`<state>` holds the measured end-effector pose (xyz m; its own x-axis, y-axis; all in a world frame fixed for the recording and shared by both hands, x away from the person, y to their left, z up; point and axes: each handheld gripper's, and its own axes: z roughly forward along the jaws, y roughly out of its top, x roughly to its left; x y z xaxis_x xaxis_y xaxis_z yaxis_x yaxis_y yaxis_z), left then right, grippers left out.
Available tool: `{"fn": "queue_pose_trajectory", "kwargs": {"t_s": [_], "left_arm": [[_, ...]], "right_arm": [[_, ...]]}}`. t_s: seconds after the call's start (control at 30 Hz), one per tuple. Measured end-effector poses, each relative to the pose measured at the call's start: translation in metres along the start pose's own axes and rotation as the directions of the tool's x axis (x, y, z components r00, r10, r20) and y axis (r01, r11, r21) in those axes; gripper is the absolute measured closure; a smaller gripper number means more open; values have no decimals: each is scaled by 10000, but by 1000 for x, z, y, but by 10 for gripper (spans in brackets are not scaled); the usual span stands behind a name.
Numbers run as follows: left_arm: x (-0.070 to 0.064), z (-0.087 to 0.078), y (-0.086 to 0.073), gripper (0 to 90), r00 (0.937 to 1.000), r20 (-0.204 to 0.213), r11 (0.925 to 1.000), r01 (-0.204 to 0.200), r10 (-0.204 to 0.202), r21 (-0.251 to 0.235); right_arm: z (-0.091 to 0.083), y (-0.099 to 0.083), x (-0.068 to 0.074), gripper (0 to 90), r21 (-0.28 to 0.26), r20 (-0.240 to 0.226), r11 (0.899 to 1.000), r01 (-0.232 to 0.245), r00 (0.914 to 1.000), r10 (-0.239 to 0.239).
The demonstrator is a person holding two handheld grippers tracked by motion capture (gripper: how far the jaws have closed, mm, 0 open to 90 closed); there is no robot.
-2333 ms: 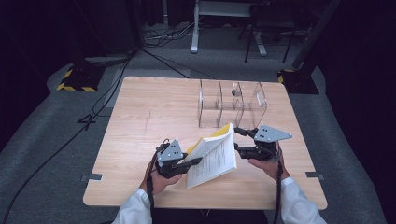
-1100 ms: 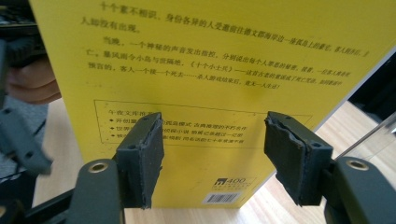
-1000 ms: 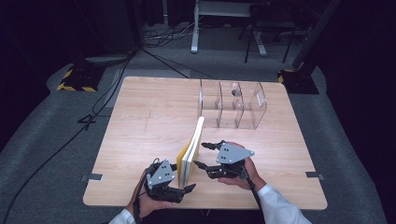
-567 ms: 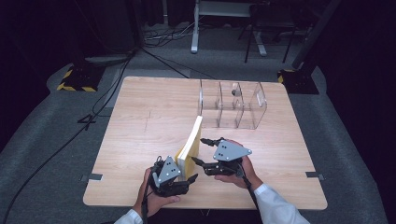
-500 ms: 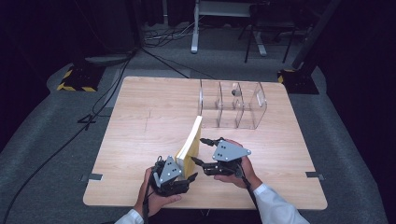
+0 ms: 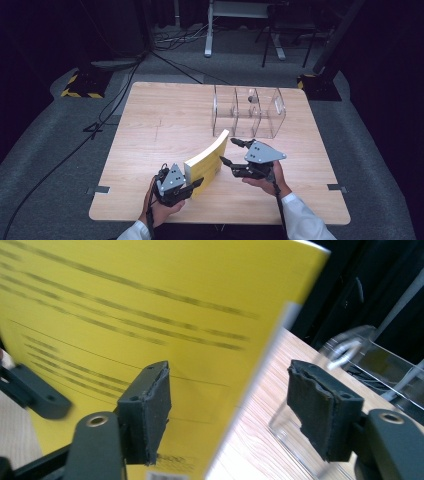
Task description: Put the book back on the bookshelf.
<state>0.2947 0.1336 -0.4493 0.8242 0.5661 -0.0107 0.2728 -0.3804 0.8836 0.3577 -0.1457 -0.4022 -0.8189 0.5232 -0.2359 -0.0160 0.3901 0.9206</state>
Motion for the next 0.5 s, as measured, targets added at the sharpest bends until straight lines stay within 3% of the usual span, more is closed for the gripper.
{"fn": "queue_pose_trajectory", "kwargs": {"t_s": [0.1, 0.2, 0.33, 0.37, 0.5], "left_arm": [[-2, 1, 1, 745, 9968, 678, 9991, -433, 433, -20], [-5, 2, 2, 744, 9910, 1143, 9975, -699, 704, -80], [-4, 5, 5, 741, 9788, 1736, 9941, -1083, 1085, -111], [-4, 5, 5, 741, 9788, 1736, 9941, -1083, 1085, -111], [2, 4, 6, 741, 9741, 1883, 9918, -1274, 1256, -24]], "right_arm": [[-9, -10, -13, 315, -9, -605, 9995, -319, 9977, 318], [-18, -19, -21, 313, -106, -1450, 9994, -334, 9889, 315], [-23, -27, -28, 300, -119, -2550, 9986, -506, 9658, 459], [-23, -27, -28, 300, -119, -2550, 9986, -506, 9658, 459], [-17, -31, -27, 332, -128, -3420, 9977, -661, 9379, 578]]}}
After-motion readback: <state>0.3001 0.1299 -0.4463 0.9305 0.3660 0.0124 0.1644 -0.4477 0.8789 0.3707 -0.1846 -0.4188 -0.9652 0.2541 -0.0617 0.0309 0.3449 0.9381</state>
